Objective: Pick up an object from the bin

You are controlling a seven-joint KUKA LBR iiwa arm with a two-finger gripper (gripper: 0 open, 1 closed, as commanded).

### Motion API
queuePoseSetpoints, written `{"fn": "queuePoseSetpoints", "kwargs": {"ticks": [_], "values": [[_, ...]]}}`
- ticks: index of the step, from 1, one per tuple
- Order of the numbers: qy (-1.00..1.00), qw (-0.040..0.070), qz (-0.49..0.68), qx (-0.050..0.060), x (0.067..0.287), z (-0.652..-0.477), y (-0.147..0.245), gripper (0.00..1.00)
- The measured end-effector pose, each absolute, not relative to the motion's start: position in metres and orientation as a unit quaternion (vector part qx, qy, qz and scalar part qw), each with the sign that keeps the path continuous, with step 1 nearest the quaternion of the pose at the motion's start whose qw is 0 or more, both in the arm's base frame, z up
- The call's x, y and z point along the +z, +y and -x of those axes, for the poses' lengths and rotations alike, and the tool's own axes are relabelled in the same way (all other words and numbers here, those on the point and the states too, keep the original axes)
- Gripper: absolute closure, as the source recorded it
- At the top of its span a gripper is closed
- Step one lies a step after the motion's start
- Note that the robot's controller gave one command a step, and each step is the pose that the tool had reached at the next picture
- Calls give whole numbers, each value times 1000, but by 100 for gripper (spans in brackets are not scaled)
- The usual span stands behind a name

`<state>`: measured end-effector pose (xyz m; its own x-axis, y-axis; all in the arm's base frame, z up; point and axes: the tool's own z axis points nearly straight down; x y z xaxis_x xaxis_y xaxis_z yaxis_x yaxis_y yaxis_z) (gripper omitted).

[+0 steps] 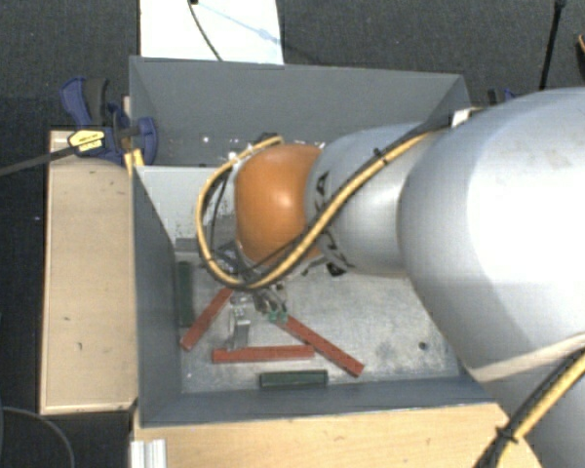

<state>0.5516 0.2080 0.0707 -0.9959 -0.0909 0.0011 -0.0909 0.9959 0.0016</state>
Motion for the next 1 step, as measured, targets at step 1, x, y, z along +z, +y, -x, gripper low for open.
{"fn": "queuePoseSetpoints", "kwargs": {"ticks": [1], "values": [[-995,-3,-104,-1,71,-552,234,0]]}}
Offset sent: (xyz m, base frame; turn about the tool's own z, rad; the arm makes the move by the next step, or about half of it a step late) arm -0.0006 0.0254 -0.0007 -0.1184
